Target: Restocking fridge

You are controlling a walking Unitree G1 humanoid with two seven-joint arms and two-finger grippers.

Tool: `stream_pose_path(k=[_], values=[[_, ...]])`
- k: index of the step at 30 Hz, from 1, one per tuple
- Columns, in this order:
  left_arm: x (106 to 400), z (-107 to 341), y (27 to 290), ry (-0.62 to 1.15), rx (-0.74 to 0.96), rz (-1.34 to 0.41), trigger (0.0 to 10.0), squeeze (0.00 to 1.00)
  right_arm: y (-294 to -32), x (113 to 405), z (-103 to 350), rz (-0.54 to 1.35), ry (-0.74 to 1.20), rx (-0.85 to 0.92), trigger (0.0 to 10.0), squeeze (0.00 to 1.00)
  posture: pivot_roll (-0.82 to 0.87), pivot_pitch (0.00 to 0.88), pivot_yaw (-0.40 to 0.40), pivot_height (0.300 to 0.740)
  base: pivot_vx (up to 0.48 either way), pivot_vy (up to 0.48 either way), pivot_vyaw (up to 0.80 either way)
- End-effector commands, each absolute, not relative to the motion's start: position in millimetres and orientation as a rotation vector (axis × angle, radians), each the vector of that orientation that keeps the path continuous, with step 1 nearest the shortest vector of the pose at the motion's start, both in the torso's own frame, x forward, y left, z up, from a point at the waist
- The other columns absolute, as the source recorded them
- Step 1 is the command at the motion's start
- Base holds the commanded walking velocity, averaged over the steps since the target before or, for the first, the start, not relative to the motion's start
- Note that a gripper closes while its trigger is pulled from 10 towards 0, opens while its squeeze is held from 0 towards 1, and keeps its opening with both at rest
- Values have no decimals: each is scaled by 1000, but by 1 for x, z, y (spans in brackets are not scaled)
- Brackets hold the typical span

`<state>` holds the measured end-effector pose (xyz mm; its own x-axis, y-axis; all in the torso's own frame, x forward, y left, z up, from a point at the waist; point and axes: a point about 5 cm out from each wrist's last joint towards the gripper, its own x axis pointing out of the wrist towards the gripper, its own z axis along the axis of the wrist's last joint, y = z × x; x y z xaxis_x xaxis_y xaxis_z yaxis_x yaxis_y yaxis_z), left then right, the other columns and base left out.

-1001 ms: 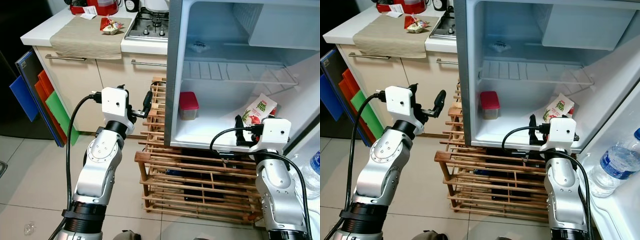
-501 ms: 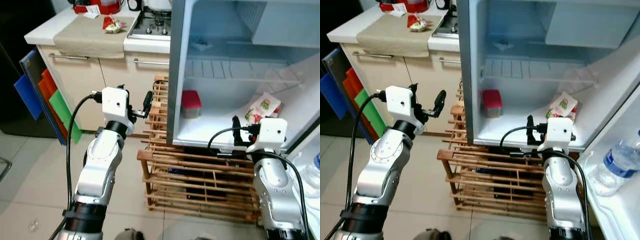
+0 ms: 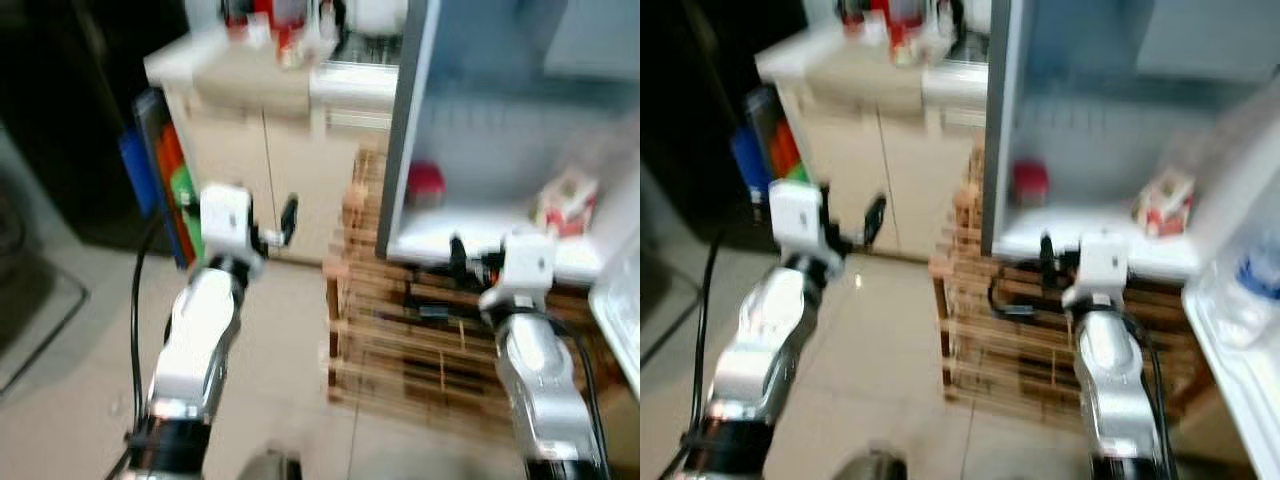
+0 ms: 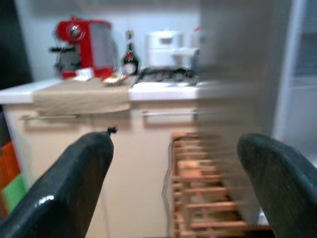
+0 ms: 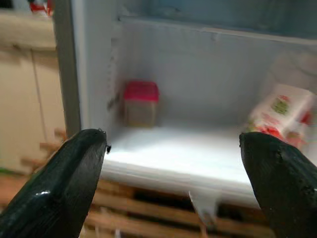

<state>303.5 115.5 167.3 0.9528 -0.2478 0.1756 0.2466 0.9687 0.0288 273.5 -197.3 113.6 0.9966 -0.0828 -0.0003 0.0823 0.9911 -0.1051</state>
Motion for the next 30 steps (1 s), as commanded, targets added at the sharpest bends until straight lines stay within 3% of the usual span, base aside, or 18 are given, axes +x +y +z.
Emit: stream_pose_path(k=[1,15,20,24,30], values=[[304,167,117,-176,16,-248,10000,0,-198,273,117,-83,-3,-102,10000,0,-79,0,37,740,0,0,0],[299,167,104,-190,-37,-388,10000,0,-207,262,103,-95,51,-132,10000,0,-99,0,50,740,0,0,0],[298,167,104,-194,-44,-401,10000,0,-206,256,98,-45,82,-134,10000,0,-105,0,52,740,0,-370,0],[296,166,103,-196,-53,-422,10000,0,-215,233,78,52,178,-144,10000,0,-110,0,46,740,0,-376,0],[294,163,105,-197,-80,-416,10000,0,-260,186,23,61,475,-201,10000,0,-129,0,42,740,0,-424,0]])
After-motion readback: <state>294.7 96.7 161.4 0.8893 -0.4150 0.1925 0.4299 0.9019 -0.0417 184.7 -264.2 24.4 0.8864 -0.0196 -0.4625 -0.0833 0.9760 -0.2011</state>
